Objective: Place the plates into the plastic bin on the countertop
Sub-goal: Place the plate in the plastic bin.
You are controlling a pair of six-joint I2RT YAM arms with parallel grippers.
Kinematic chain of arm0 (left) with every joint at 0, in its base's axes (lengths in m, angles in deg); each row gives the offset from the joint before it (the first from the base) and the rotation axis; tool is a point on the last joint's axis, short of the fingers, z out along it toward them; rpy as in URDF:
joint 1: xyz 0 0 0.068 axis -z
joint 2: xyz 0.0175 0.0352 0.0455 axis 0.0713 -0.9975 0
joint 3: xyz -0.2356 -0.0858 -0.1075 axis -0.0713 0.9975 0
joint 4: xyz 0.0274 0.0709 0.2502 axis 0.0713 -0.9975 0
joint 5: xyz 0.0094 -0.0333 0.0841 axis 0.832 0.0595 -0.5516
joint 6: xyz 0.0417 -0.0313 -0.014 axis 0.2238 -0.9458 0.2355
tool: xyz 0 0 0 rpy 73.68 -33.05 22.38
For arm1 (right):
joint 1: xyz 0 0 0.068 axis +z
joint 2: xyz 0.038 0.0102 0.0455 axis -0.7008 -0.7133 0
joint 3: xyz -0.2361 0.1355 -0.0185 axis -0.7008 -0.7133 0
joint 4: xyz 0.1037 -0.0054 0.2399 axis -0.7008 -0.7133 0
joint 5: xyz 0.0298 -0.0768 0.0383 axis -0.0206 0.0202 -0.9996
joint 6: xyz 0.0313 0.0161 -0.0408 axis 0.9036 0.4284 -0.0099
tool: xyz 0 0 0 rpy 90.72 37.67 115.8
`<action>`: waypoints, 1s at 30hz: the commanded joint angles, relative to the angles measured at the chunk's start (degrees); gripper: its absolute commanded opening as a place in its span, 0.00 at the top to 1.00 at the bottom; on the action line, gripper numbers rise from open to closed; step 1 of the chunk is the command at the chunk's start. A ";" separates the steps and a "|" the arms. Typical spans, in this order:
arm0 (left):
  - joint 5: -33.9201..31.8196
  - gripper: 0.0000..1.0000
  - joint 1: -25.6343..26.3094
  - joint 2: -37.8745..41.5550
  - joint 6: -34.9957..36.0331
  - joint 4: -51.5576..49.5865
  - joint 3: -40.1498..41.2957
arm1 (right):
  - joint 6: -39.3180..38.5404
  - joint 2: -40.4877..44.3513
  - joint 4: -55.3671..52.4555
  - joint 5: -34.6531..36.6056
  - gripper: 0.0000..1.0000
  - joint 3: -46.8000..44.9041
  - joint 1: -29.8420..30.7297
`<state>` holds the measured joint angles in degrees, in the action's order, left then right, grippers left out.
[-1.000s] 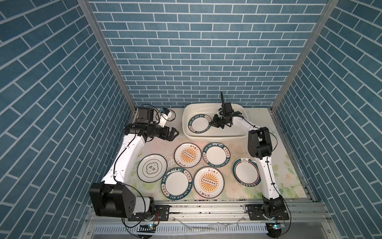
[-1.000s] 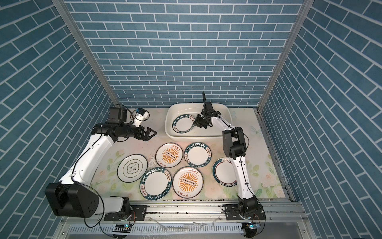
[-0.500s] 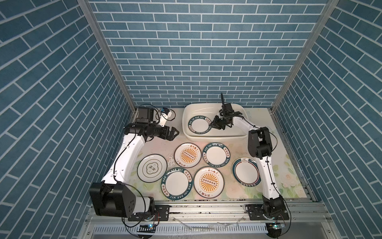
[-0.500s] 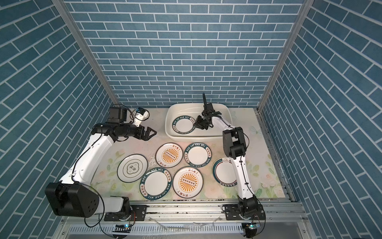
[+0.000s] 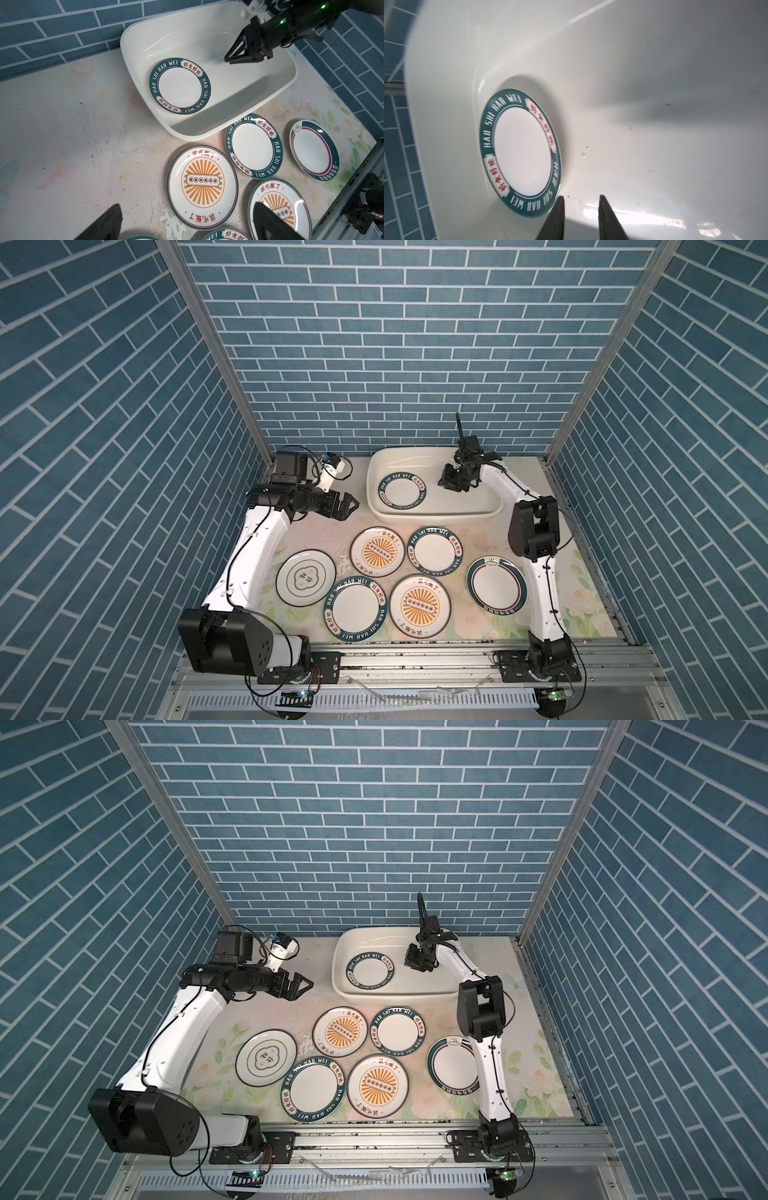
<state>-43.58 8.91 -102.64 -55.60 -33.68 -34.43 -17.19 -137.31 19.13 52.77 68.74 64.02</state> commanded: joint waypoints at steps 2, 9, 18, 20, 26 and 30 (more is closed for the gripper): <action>-0.25 0.00 0.37 0.55 1.17 -1.62 -1.11 | -4.13 15.46 -4.23 7.52 0.70 -2.82 -0.25; 1.23 0.00 0.37 -0.20 1.20 -0.88 -1.63 | -2.21 39.86 -1.17 15.03 0.62 -31.04 -0.80; 3.21 0.01 0.82 -1.32 1.66 -1.34 -1.78 | 5.05 67.54 -1.88 15.28 0.61 -61.20 -6.41; 4.41 0.01 1.09 -1.38 2.60 -1.59 -1.26 | 7.10 71.96 -3.70 16.87 0.61 -65.41 -7.36; 7.58 0.00 2.13 -2.22 4.67 -3.00 -0.35 | 14.46 82.59 -8.61 20.22 0.61 -75.82 -10.66; 9.64 0.00 2.68 -2.36 5.37 -3.86 -0.34 | 16.95 87.83 -12.25 22.83 0.60 -79.03 -11.75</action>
<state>-36.85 11.07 -104.65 -51.88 -35.42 -35.39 -5.28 -52.13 11.44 71.94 -9.21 52.96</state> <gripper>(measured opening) 0.995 0.399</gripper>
